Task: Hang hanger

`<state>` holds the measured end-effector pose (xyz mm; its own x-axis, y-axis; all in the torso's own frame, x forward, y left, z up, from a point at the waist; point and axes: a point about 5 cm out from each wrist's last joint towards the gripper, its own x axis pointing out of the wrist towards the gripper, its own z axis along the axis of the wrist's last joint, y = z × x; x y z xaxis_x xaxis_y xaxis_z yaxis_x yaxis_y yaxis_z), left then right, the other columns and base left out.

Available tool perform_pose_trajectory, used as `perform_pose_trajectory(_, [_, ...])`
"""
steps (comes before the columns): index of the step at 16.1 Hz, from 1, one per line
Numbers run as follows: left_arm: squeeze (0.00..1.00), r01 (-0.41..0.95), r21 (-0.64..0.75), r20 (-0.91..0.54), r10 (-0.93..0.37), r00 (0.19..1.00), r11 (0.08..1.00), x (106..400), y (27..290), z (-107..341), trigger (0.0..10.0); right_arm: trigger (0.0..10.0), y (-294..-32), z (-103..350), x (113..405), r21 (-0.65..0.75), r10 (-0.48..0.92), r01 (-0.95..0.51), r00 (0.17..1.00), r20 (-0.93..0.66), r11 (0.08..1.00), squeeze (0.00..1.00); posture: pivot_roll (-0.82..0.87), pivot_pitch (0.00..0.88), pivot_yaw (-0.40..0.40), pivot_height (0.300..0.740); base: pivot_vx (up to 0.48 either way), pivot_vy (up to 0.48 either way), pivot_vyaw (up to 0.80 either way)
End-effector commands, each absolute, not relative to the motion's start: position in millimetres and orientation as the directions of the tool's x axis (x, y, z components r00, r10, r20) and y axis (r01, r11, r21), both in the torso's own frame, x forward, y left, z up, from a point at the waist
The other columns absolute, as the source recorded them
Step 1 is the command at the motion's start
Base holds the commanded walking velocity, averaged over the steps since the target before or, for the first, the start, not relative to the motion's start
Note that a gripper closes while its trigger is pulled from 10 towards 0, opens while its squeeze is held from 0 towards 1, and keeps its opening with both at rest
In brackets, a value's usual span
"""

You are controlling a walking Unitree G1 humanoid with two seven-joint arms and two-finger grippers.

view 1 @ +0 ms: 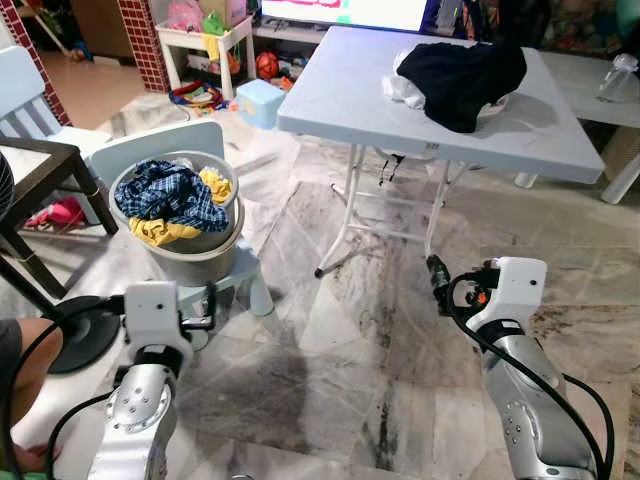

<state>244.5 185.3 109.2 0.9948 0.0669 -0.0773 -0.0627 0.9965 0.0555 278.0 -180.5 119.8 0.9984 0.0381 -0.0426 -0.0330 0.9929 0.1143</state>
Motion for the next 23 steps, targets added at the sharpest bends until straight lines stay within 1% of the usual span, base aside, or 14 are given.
perform_pose_trajectory(1, [0.0,-0.042,0.041,-0.058,0.044,0.997,0.998,246,182,113,10.0,10.0,-181,126,278,0.104,0.041,-0.039,0.999,-0.012,0.994,0.0,0.1,0.084,-0.067,0.74,0.0,0.0,0.0])
perform_pose_trajectory(2, [0.0,-0.031,0.039,-0.055,0.033,0.998,0.999,245,180,114,10.0,10.0,-170,128,279,0.072,0.116,-0.116,0.993,0.0,0.991,0.0,0.11,0.086,-0.071,0.74,0.296,0.0,0.0])
perform_pose_trajectory(4, [0.0,-0.032,0.048,-0.059,0.035,0.998,0.998,244,181,113,10.0,10.0,-158,131,277,0.047,0.204,-0.205,0.979,0.022,0.978,0.0,0.11,0.087,-0.075,0.74,0.317,0.0,0.0])
perform_pose_trajectory(5, [0.0,-0.034,0.047,-0.057,0.036,0.998,0.998,243,182,113,10.0,10.0,-154,138,274,0.083,0.233,-0.24,0.969,0.084,0.967,0.0,0.11,0.088,-0.078,0.74,0.337,0.0,0.0])
perform_pose_trajectory(6, [0.0,-0.038,0.045,-0.055,0.041,0.998,0.998,243,182,113,10.0,10.0,-154,144,273,0.13,0.211,-0.228,0.968,0.137,0.965,0.0,0.12,0.089,-0.079,0.74,0.334,0.0,0.0])
perform_pose_trajectory(7, [0.0,-0.039,0.044,-0.055,0.042,0.998,0.998,242,182,113,10.0,10.0,-154,144,274,0.141,0.205,-0.223,0.97,0.131,0.965,0.0,0.12,0.089,-0.079,0.74,0.334,0.0,0.0])
perform_pose_trajectory(10, [0.0,-0.051,0.04,-0.055,0.053,0.997,0.998,240,182,112,10.0,10.0,-150,144,271,0.107,0.195,-0.22,0.959,0.206,0.97,0.0,0.12,0.097,-0.079,0.74,0.179,0.0,0.0])
perform_pose_trajectory(13, [0.0,-0.084,0.054,-0.018,0.086,0.996,0.995,242,187,117,10.0,10.0,-152,141,267,0.131,0.212,-0.24,0.958,0.194,0.962,0.0,0.11,0.098,-0.079,0.74,0.0,0.0,0.0])
perform_pose_trajectory(14, [0.0,-0.114,0.102,-0.015,0.116,0.993,0.988,243,190,116,10.0,10.0,-153,139,266,0.129,0.23,-0.255,0.956,0.18,0.958,0.0,0.11,0.096,-0.082,0.74,0.0,0.0,0.0])
perform_pose_trajectory(17, [0.0,-0.155,0.109,0.022,0.153,0.988,0.982,239,197,115,10.0,10.0,-153,128,263,0.119,0.269,-0.281,0.957,0.11,0.952,0.0,0.12,0.098,-0.083,0.74,0.0,0.0,0.0])
perform_pose_trajectory(18, [0.0,-0.175,0.119,0.021,0.173,0.985,0.977,238,198,114,10.0,10.0,-158,126,264,0.096,0.226,-0.234,0.97,0.086,0.967,0.0,0.12,0.101,-0.084,0.74,0.0,0.0,0.0])
perform_pose_trajectory(19, [0.0,-0.186,0.048,-0.016,0.187,0.982,0.981,239,198,110,10.0,10.0,-167,125,267,0.074,0.154,-0.16,0.985,0.078,0.984,0.0,0.11,0.101,-0.084,0.74,0.0,0.0,0.0])
perform_pose_trajectory(21, [0.0,-0.167,0.024,0.032,0.167,0.986,0.986,239,196,113,10.0,10.0,-175,128,271,0.047,0.109,-0.114,0.99,0.095,0.992,0.0,0.11,0.1,-0.082,0.74,0.0,0.0,0.0])
perform_pose_trajectory(23, [0.0,-0.117,0.093,0.102,0.107,0.989,0.989,240,194,119,10.0,10.0,-177,135,276,0.002,0.109,-0.11,0.986,0.126,0.994,0.0,0.11,0.101,-0.081,0.74,0.0,0.0,0.0])
